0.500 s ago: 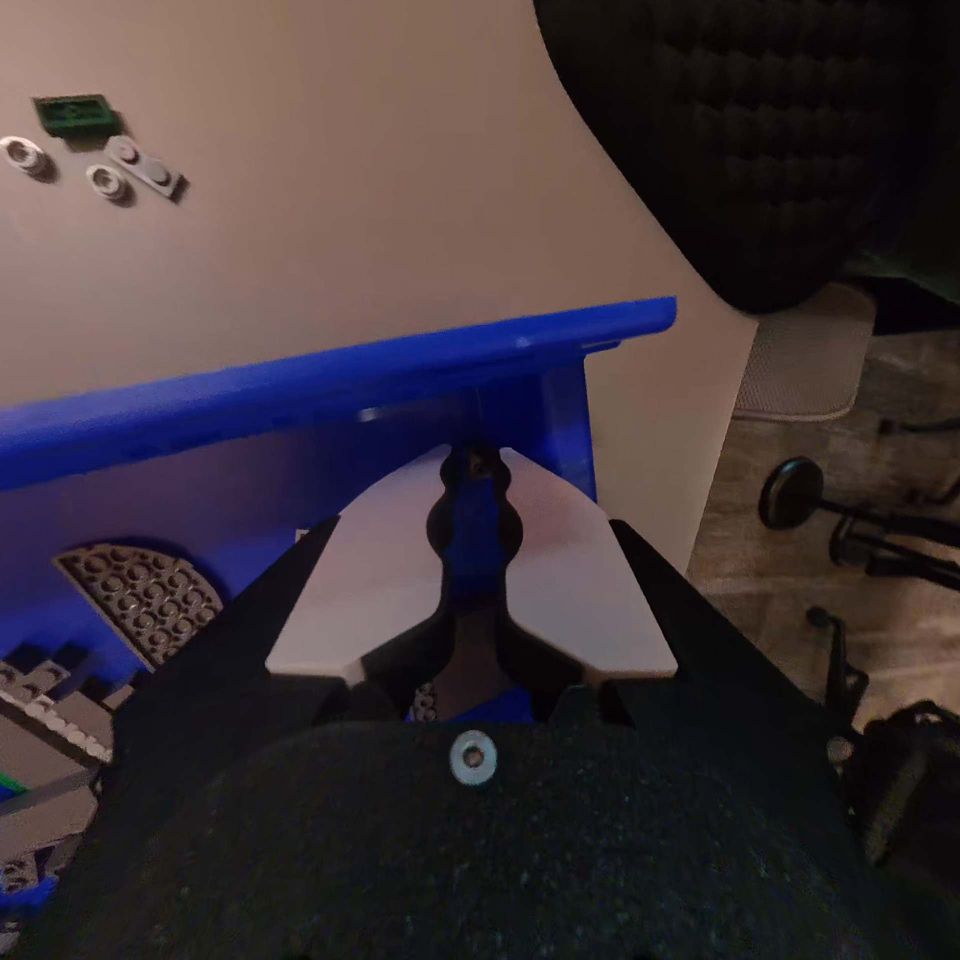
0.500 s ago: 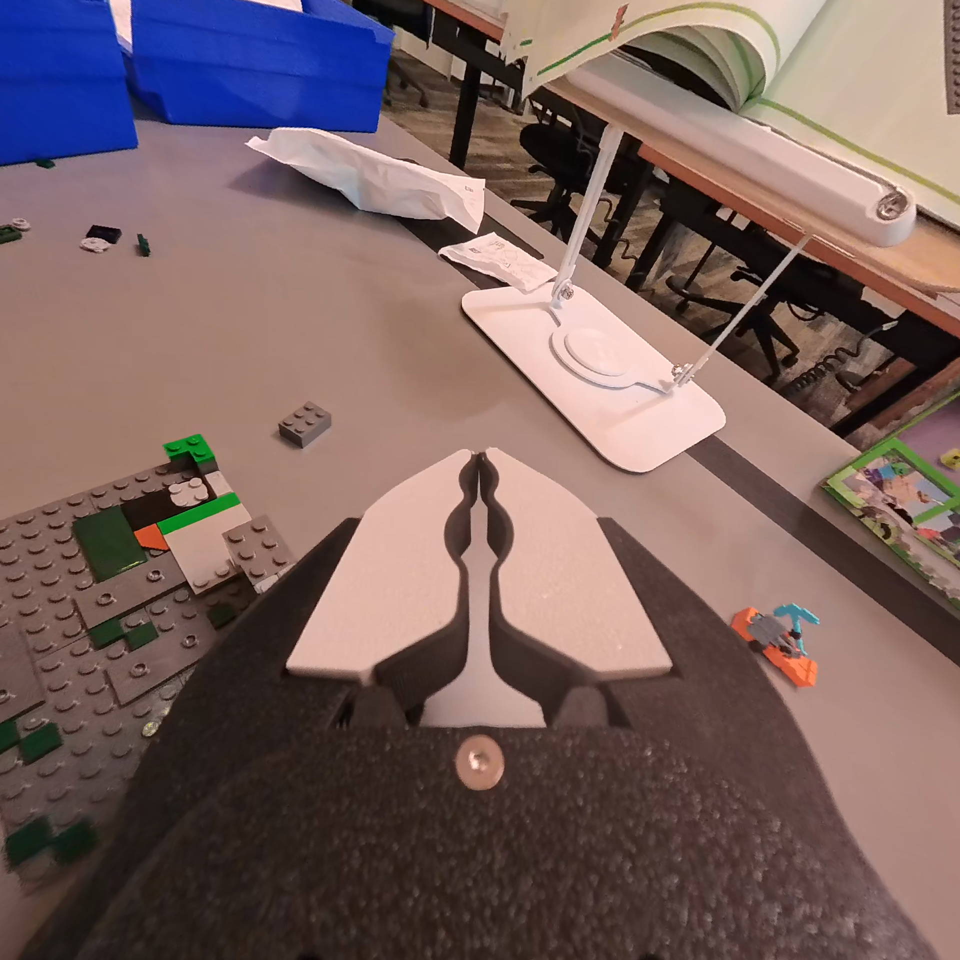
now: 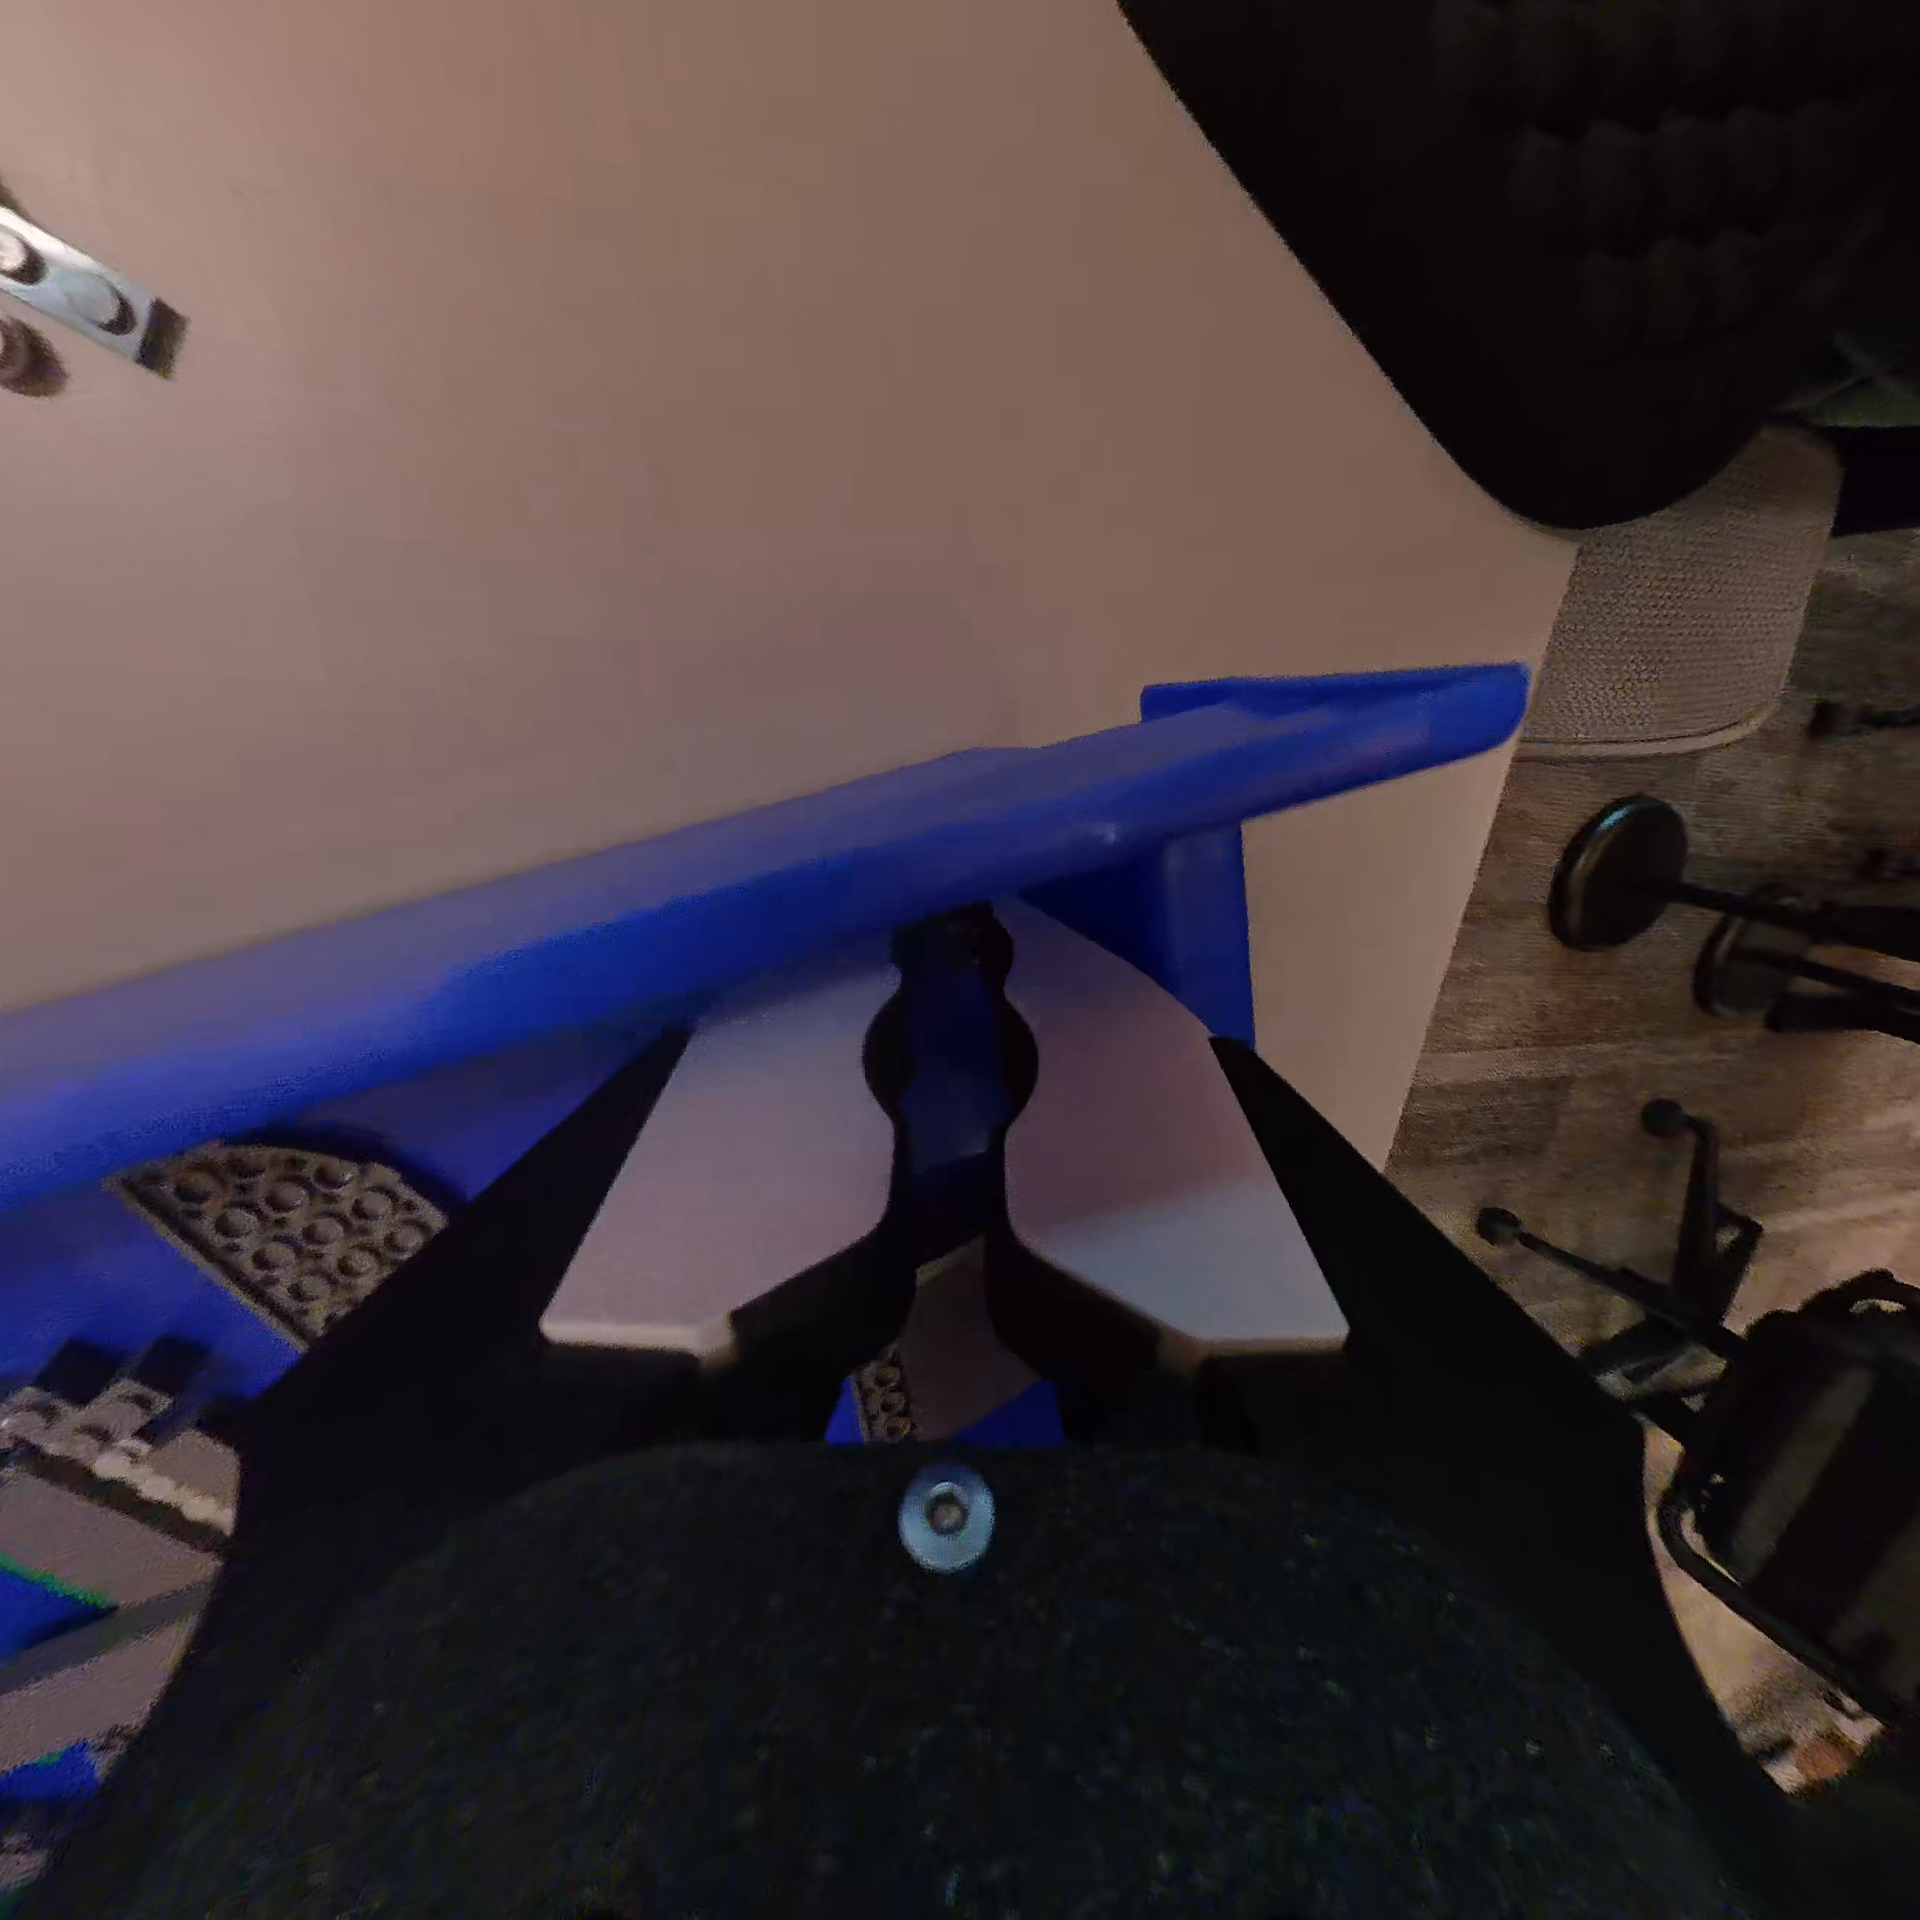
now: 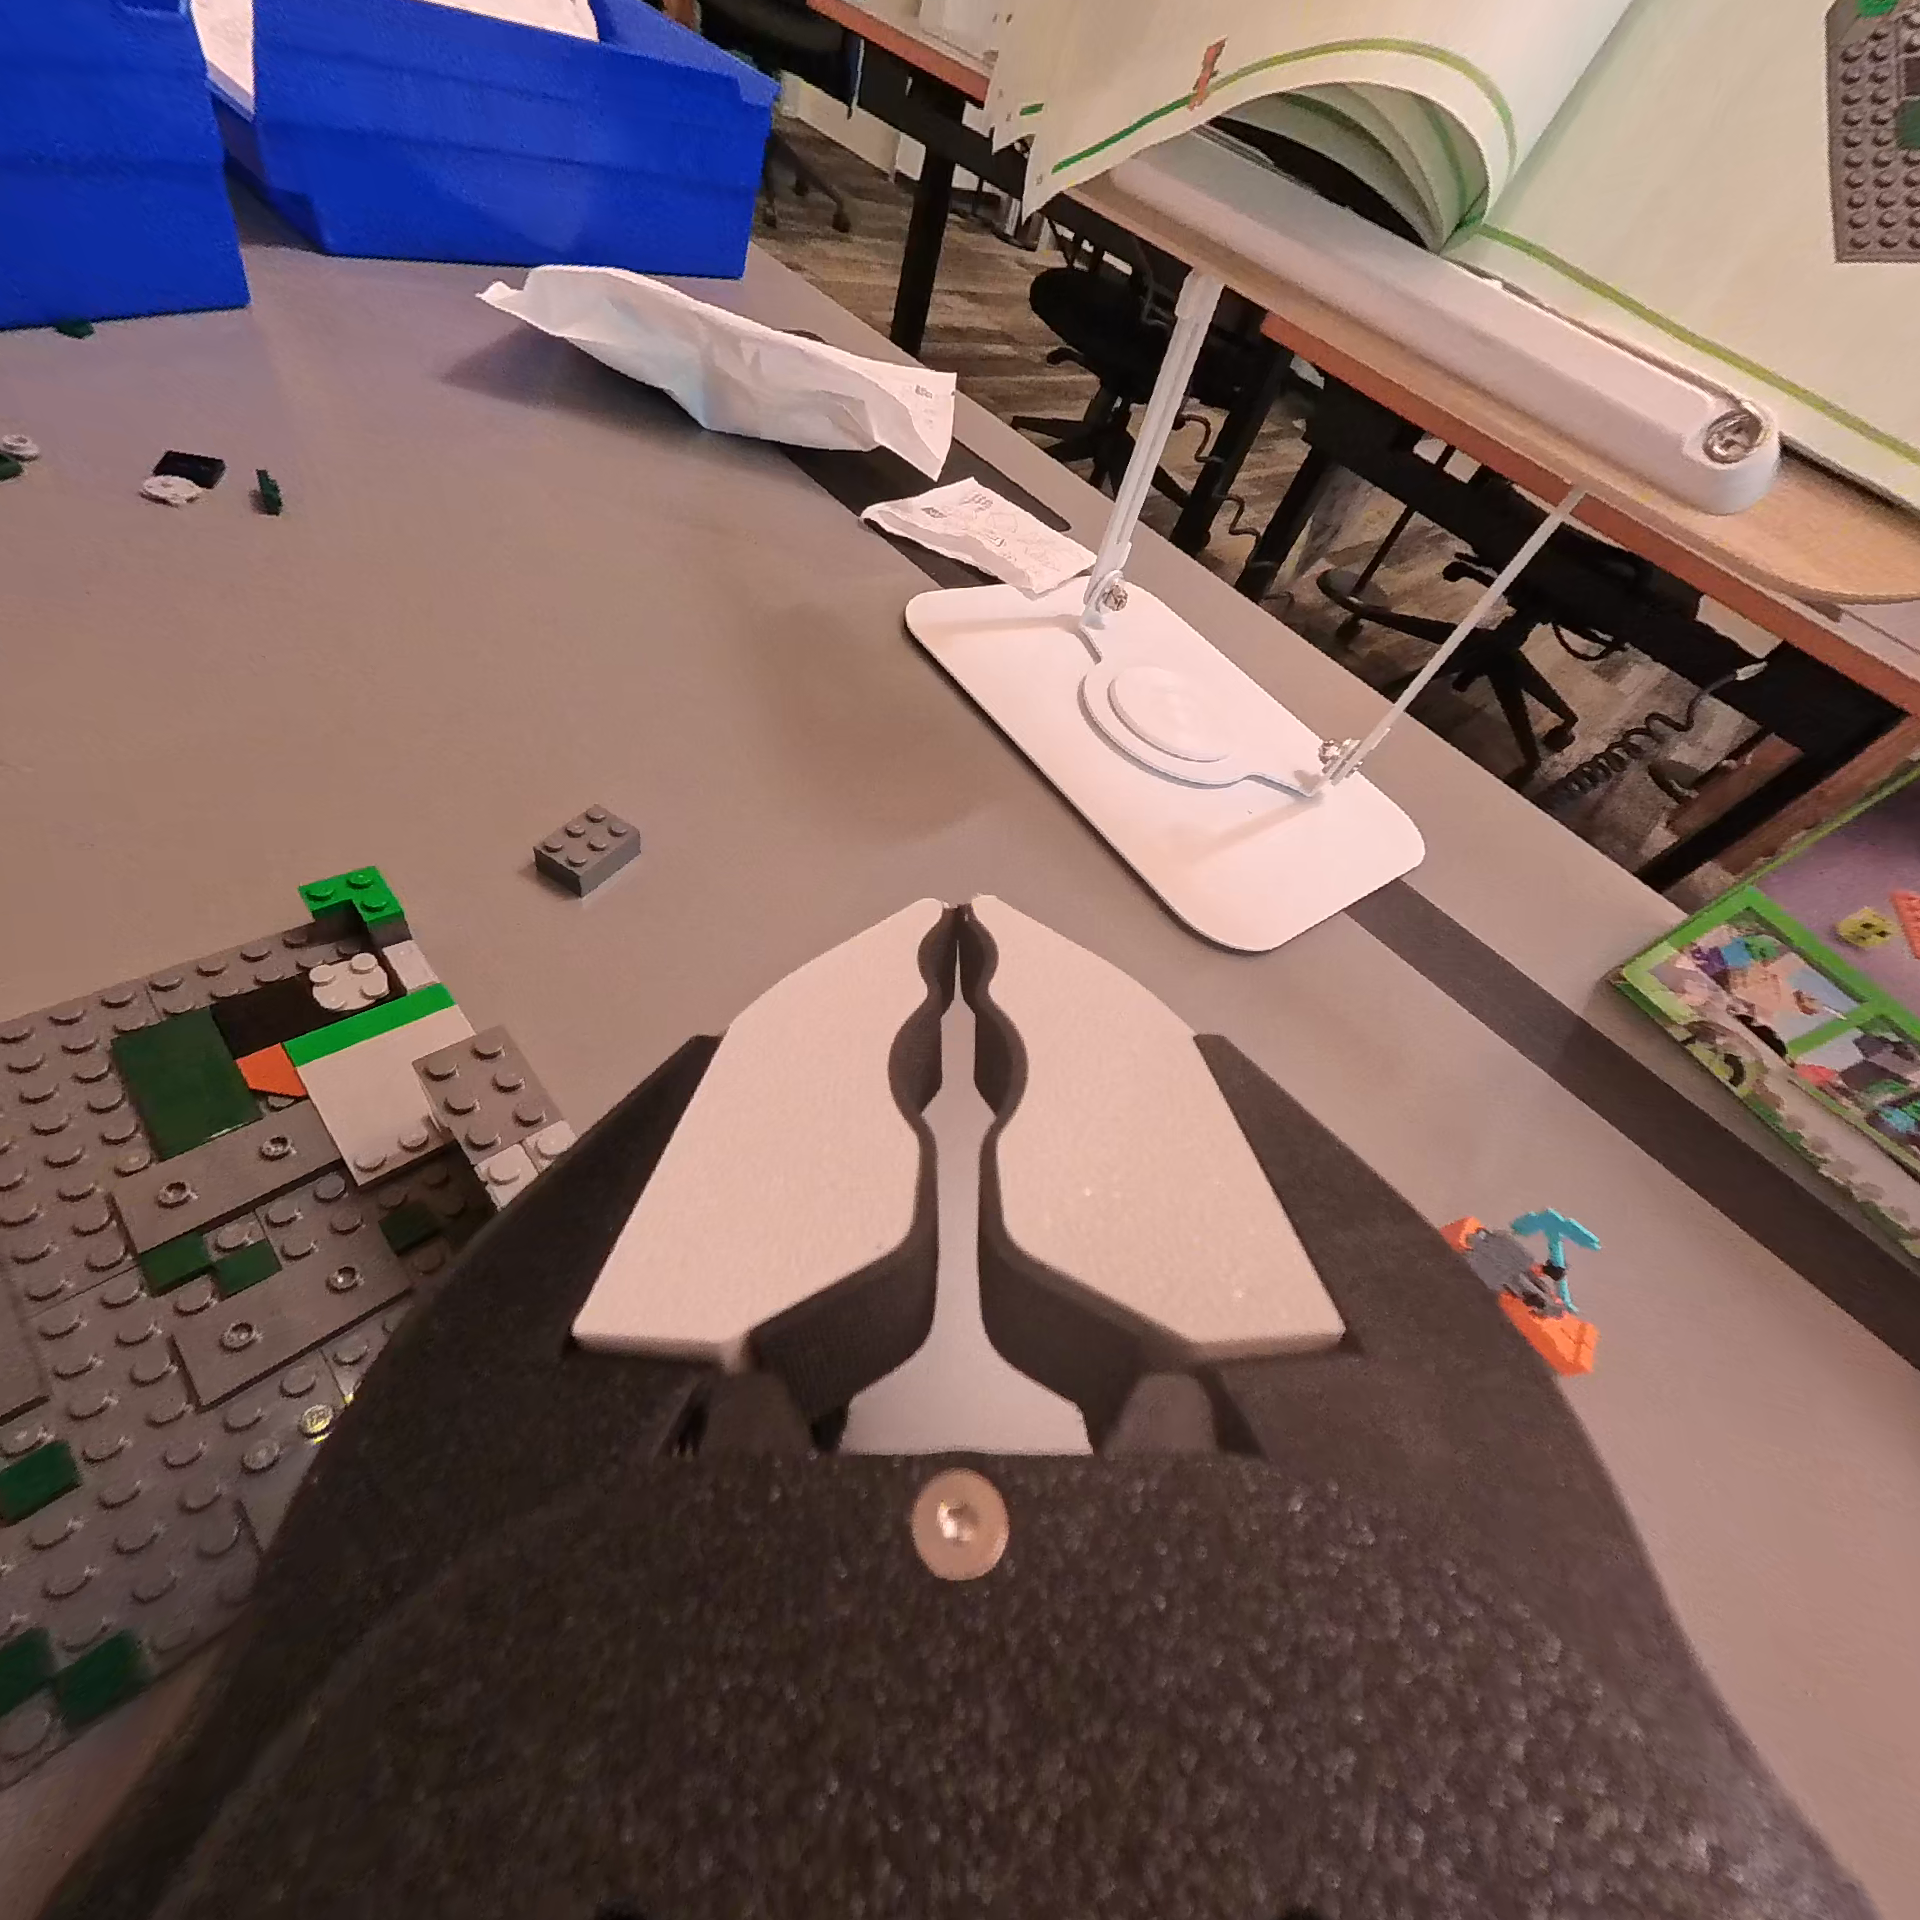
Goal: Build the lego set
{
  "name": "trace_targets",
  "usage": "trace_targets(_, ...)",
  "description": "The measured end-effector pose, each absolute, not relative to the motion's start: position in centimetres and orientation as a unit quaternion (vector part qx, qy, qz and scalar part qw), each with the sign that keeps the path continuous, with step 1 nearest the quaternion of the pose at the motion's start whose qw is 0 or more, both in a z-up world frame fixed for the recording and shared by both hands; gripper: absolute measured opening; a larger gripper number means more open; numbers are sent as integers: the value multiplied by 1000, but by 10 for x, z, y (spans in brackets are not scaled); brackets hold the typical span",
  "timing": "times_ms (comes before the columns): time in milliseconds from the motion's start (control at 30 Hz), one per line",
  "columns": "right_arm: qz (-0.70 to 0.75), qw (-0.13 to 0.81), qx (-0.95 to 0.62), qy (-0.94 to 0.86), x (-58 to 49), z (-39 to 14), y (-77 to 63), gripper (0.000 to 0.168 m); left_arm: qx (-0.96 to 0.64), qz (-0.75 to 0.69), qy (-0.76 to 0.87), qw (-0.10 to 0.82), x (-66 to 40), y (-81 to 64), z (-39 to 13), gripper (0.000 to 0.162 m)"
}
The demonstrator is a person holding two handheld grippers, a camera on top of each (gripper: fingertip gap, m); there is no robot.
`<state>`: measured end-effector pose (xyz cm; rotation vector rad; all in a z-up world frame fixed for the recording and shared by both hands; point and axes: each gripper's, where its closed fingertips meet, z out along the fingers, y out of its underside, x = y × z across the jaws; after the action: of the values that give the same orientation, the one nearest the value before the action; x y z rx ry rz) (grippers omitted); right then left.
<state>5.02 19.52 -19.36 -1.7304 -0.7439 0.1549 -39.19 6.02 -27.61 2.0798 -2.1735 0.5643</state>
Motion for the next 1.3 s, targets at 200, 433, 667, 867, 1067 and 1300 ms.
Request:
trace_targets(200,66,589,-740,-319,49,-191,195,0,702,171,-691,-3,-398,74,-268,3)
trace_targets(433,71,594,-735,-319,49,-186,193,0,721,157,-672,-58,-404,89,-240,0)
trace_targets(667,76,600,-729,-319,55,-181,187,0,730,159,-660,-82,-390,92,-251,12)
trace_targets(867,74,610,-726,-310,59,-172,188,0,745,161,-643,-80,-384,92,-274,35)
trace_targets(1067,70,609,-726,-313,56,-172,188,0,755,147,-630,-106,-384,98,-281,17)
trace_targets(1300,72,614,-721,-314,55,-166,187,0,761,101,-627,-135,-397,109,-249,16)
